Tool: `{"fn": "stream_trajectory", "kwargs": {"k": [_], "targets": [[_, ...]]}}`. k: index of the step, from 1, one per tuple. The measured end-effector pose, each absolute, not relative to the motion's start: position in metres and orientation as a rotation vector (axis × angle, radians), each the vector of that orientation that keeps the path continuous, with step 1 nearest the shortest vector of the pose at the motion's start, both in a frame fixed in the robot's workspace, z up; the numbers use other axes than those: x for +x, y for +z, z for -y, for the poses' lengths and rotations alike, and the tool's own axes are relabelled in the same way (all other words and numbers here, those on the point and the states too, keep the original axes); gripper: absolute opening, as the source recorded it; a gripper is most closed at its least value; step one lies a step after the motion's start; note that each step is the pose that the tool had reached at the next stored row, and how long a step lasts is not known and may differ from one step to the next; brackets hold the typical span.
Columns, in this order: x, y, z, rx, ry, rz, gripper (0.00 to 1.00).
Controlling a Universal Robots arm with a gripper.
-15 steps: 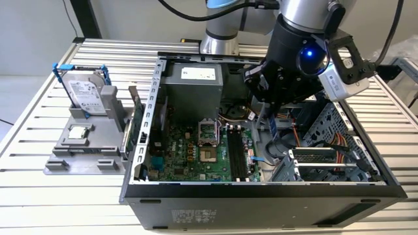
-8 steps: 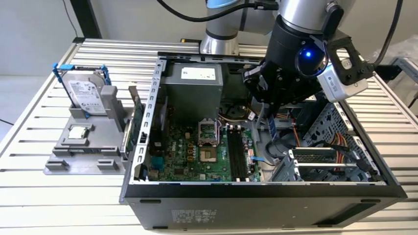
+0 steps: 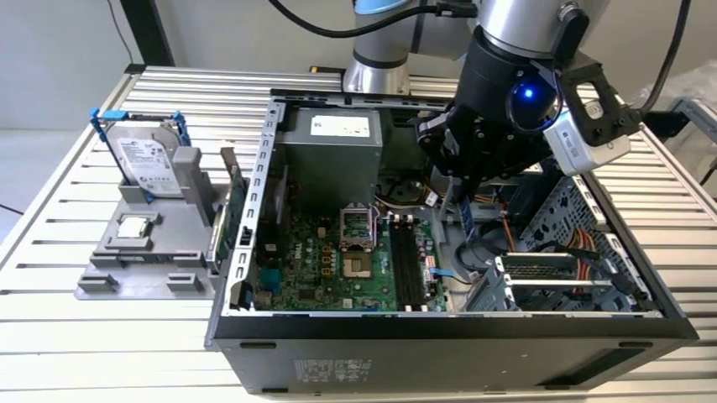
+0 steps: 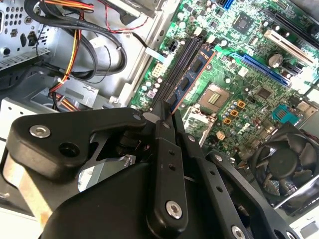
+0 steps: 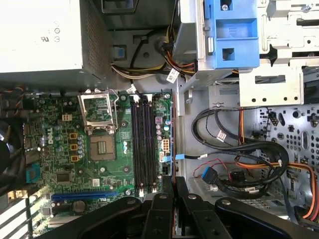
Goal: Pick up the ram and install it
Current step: 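Insert the ram into the slot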
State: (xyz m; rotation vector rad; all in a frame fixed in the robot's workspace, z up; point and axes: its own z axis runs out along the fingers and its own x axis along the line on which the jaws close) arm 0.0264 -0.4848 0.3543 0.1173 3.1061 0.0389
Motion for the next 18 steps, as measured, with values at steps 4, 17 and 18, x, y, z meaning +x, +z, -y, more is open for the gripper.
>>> {"fn": "stream_trajectory", "kwargs": {"k": [4,17,18], "targets": [[0.0264,0.3543,0.4848,0.117,0.039,-3.106,0.0],[0.0263,0.3466,0.4848,0.118,0.039,-3.108,0.0],[0.0263,0.3466,0.4848,0.118,0.039,-3.108,0.0]]}}
